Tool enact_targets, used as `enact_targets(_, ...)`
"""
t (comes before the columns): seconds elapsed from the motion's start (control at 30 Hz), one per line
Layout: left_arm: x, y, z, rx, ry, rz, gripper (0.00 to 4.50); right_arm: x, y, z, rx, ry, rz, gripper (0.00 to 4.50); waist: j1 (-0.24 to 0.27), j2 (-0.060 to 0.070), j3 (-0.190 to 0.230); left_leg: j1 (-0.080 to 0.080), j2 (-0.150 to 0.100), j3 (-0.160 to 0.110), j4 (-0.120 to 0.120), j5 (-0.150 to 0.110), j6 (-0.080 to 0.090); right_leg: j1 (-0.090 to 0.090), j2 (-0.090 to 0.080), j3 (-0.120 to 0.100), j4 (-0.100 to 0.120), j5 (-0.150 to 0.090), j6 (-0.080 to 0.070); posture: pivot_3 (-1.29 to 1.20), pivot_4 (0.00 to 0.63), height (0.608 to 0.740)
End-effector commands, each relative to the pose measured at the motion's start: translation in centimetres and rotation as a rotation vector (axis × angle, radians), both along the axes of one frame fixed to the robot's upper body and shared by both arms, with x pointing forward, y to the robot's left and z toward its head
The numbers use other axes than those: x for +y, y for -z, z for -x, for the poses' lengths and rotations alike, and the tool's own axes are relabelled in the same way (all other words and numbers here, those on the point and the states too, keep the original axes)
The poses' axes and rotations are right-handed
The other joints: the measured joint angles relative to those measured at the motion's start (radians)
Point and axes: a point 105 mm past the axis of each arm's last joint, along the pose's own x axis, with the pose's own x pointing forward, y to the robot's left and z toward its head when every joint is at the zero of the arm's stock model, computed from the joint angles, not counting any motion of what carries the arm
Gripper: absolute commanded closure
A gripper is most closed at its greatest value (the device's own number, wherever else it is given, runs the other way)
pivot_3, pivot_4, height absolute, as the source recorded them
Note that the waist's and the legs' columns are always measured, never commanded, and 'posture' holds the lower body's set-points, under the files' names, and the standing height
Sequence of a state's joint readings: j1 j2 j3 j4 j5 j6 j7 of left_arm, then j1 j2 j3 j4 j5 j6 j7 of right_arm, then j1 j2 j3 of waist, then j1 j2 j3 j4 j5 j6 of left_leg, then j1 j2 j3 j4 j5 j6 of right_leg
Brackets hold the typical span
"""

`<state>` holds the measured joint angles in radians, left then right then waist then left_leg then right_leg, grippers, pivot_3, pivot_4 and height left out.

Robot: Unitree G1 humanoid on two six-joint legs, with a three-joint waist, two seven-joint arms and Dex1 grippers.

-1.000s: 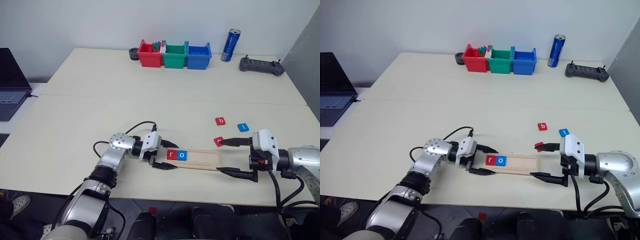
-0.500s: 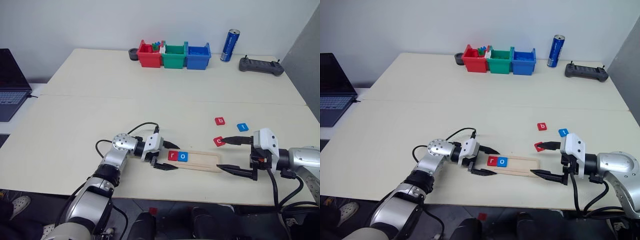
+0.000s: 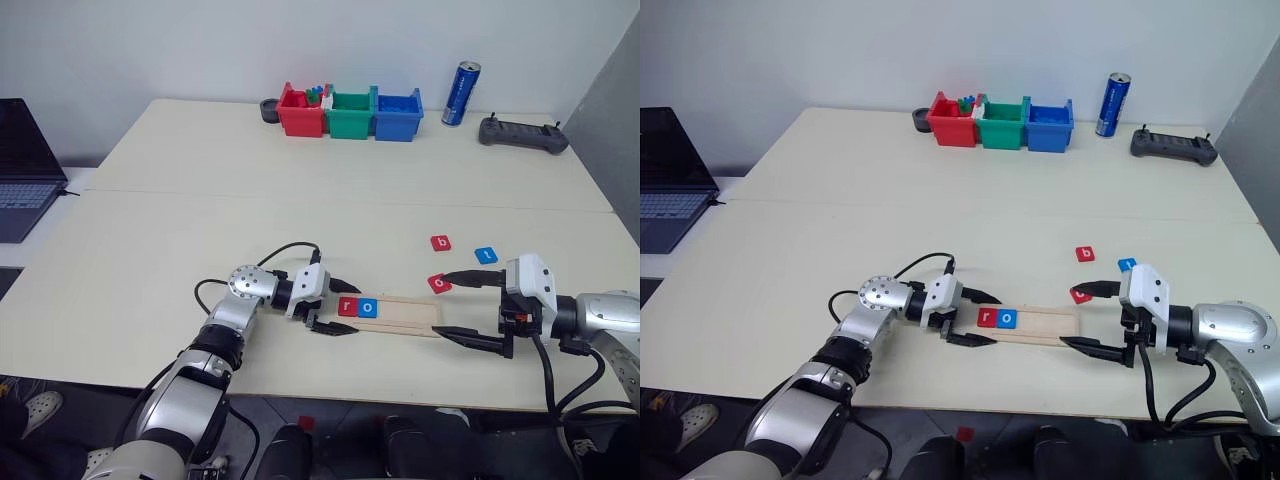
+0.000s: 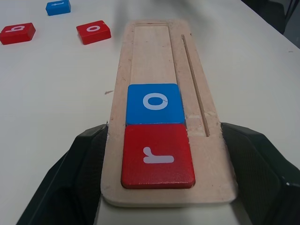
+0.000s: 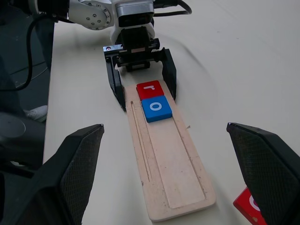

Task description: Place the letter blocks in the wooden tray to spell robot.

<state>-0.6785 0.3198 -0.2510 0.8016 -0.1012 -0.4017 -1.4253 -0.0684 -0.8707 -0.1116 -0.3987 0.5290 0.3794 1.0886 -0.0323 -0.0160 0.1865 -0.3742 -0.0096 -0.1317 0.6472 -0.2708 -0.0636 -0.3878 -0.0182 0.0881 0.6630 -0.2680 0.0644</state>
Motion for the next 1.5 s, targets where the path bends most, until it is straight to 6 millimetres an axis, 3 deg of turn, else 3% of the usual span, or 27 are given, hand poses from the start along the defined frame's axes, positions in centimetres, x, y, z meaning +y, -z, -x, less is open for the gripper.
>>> enact_targets(0.03, 0.0, 0.5, -0.2, 0.001, -0.017, -0.028, 0.36, 0.4, -0.7, 0.1, -0.041, -0.021, -0.001, 0.00, 0.000, 0.000, 0.000, 0.000, 0.000, 0.000, 0.000, 0.000, 0.000, 0.000, 0.000, 0.000, 0.000, 0.000, 0.000, 0.00, 0.150, 0.740)
enact_targets(0.1, 0.0, 0.5, -0.2, 0.003, -0.016, -0.029, 0.02, 0.4, -0.6, 0.1, -0.039, -0.021, 0.000, 0.00, 0.000, 0.000, 0.000, 0.000, 0.000, 0.000, 0.000, 0.000, 0.000, 0.000, 0.000, 0.000, 0.000, 0.000, 0.000, 0.00, 0.150, 0.740)
enact_targets(0.3, 0.4, 0.2, -0.1, 0.007, -0.010, -0.034, 0.02, 0.5, -0.6, 0.0, -0.044, -0.017, -0.004, 0.00, 0.000, 0.000, 0.000, 0.000, 0.000, 0.000, 0.000, 0.000, 0.000, 0.000, 0.000, 0.000, 0.000, 0.000, 0.000, 0.00, 0.150, 0.740)
enact_targets(0.7, 2.9, -4.1, 1.1, -0.015, 0.005, 0.035, 0.02, -0.4, -0.1, 0.2, -0.032, 0.057, -0.004, 0.00, -0.004, 0.000, 0.000, -0.001, 0.001, -0.001, -0.001, 0.000, 0.000, -0.001, 0.000, 0.000, 0.000, 0.000, 0.000, 0.00, 0.150, 0.740)
enact_targets(0.87, 3.4, -5.5, 1.8, -0.016, -0.067, 0.099, 0.02, -1.7, 0.0, -0.2, -0.028, 0.173, -0.014, 0.00, -0.002, 0.000, 0.000, -0.001, 0.001, 0.000, -0.001, 0.000, 0.000, -0.001, 0.000, 0.000, 0.000, 0.000, 0.000, 0.00, 0.150, 0.740)
enact_targets(1.0, 3.0, -6.3, 3.1, 0.015, -0.160, 0.191, 0.02, -3.7, 0.8, -1.2, -0.039, 0.374, -0.019, 0.00, -0.001, 0.000, 0.000, -0.001, 0.001, 0.000, -0.001, 0.000, 0.000, -0.001, 0.000, 0.000, 0.000, 0.000, 0.000, 0.00, 0.150, 0.740)
enact_targets(1.23, 2.5, -5.7, 4.8, 0.031, -0.261, 0.240, 0.02, -4.7, 2.1, -0.7, -0.010, 0.570, -0.043, 0.00, 0.001, 0.000, 0.000, 0.000, 0.001, 0.000, -0.001, 0.000, 0.000, -0.001, 0.000, 0.001, 0.000, 0.000, 0.000, 0.00, 0.150, 0.740)
enact_targets(1.5, 2.8, -5.8, 5.2, 0.025, -0.311, 0.255, 0.02, -6.4, 2.9, -1.1, -0.045, 0.714, -0.008, 0.00, 0.000, 0.000, 0.000, 0.000, 0.001, 0.002, -0.001, 0.000, 0.000, -0.001, 0.000, 0.002, 0.000, 0.000, 0.000, 0.00, 0.150, 0.740)
